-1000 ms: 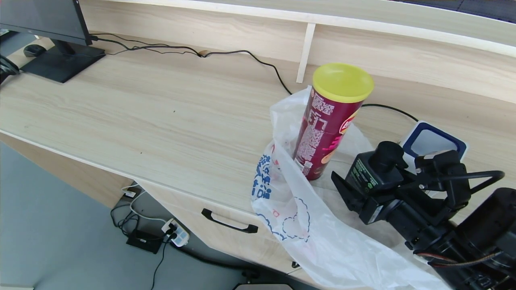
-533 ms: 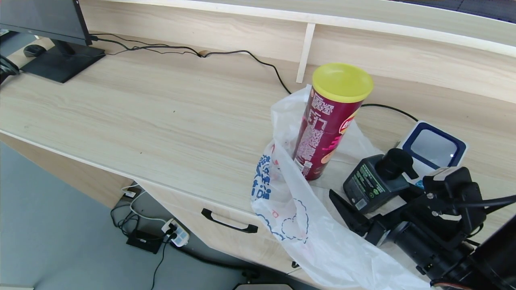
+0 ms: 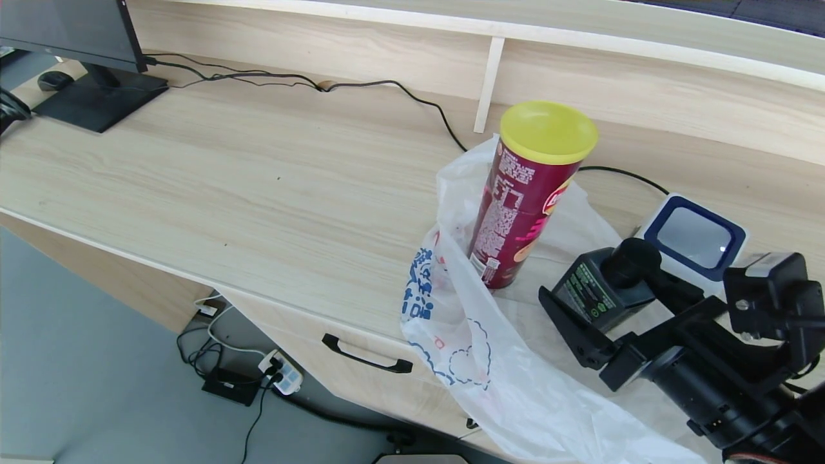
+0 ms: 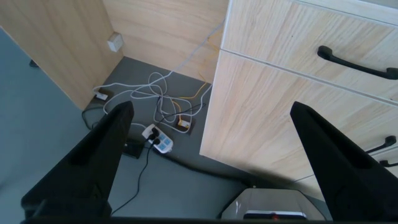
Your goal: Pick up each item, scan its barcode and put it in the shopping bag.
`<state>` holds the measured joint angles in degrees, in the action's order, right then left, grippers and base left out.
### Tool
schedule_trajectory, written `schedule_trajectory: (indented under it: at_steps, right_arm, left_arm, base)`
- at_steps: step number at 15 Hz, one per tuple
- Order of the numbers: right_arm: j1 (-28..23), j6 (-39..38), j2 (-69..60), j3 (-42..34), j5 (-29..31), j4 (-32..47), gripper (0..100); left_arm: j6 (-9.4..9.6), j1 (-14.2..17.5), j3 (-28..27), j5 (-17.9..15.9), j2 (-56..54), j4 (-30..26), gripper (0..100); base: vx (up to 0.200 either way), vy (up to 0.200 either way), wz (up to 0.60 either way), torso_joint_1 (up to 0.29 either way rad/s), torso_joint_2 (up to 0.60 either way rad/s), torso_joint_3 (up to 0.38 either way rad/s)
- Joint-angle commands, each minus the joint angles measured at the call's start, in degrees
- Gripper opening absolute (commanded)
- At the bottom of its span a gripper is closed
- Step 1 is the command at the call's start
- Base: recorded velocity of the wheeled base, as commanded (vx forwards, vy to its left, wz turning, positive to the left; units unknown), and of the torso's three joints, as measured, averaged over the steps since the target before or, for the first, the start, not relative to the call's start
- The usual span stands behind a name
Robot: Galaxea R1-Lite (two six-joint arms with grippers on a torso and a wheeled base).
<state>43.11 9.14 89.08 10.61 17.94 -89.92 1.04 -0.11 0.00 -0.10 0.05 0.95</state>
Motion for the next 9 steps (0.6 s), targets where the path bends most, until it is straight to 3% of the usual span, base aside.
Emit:
schedule_trajectory:
  at_steps: [1, 9]
  right_arm:
    - [0.05, 0.70, -2.42, 0.03, -0.10, -0.08, 100]
    - [0.05, 2.28, -10.06, -4.37, -0.28, -0.08, 100]
  left_arm:
    - [0.02, 0.02, 0.00, 0.01, 0.04, 0.10, 100]
    - [0.02, 0.02, 0.00, 0.01, 0.04, 0.02, 100]
  base:
    - [0.000, 0.000, 0.00, 0.000, 0.00, 0.000]
    - [0.000, 0.000, 0.00, 0.000, 0.00, 0.000]
